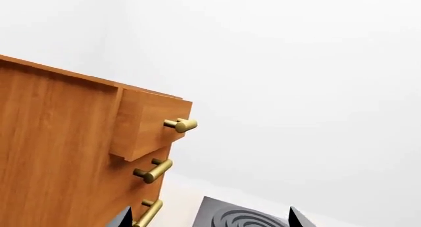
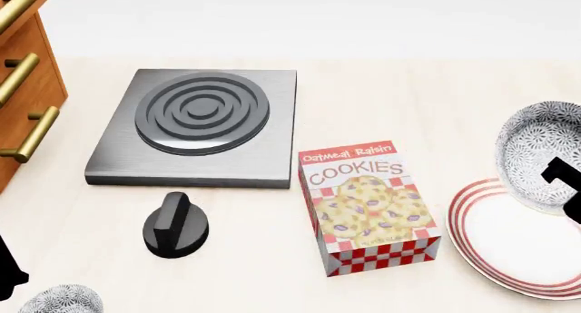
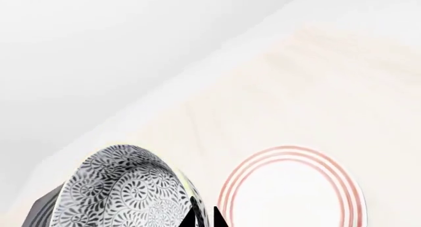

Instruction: Pick the akita bowl from table center and place it on the plate.

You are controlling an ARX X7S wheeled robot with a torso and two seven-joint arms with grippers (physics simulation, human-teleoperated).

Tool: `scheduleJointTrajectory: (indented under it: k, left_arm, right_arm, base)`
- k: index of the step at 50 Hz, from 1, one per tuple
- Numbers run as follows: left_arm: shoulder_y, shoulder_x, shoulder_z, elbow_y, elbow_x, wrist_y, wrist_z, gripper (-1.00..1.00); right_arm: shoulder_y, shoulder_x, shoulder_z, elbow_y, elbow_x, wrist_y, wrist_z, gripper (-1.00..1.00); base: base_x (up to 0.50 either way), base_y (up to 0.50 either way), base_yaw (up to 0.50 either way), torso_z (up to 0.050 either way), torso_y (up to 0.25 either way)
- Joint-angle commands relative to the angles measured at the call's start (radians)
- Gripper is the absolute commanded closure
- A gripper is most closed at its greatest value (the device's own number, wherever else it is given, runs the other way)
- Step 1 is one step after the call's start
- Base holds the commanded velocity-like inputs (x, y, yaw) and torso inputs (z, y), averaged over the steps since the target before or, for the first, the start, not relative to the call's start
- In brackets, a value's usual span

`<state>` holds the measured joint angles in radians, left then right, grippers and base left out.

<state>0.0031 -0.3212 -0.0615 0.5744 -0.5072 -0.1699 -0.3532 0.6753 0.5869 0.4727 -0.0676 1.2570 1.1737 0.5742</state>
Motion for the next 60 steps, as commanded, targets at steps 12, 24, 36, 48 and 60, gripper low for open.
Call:
scheduleJointTrajectory:
  k: [12,24,36,48,60]
  left_arm:
    - [0.008,-0.002,0.012,-0.004,0.011,0.029,0.006,-1.00]
    - [0.029,-0.008,0.024,-0.004,0.038,0.064,0.024,-1.00]
    - [0.033,-0.010,0.019,-0.002,0.032,0.069,0.016,-1.00]
    - [0.023,-0.013,0.033,-0.012,0.043,0.070,0.016,-1.00]
    - [0.020,-0.016,0.032,-0.012,0.034,0.069,0.010,-1.00]
  right_arm:
    - [0.131,-0.014,0.023,0.243,0.072,0.043,0.091,1.00]
    - [0.162,-0.028,0.025,0.327,0.086,0.050,0.139,1.00]
    - [0.163,-0.030,0.024,0.331,0.093,0.051,0.154,1.00]
    - [0.176,-0.027,0.019,0.342,0.096,0.044,0.150,1.00]
    - [0.198,-0.024,0.019,0.361,0.101,0.036,0.158,1.00]
  base:
    - [0.00,0.00,0.00,0.000,0.000]
    - [0.00,0.00,0.00,0.000,0.001]
    - [0.00,0.00,0.00,0.000,-0.121]
    - [0.00,0.00,0.00,0.002,-0.093]
    - [0.00,0.00,0.00,0.001,-0.066]
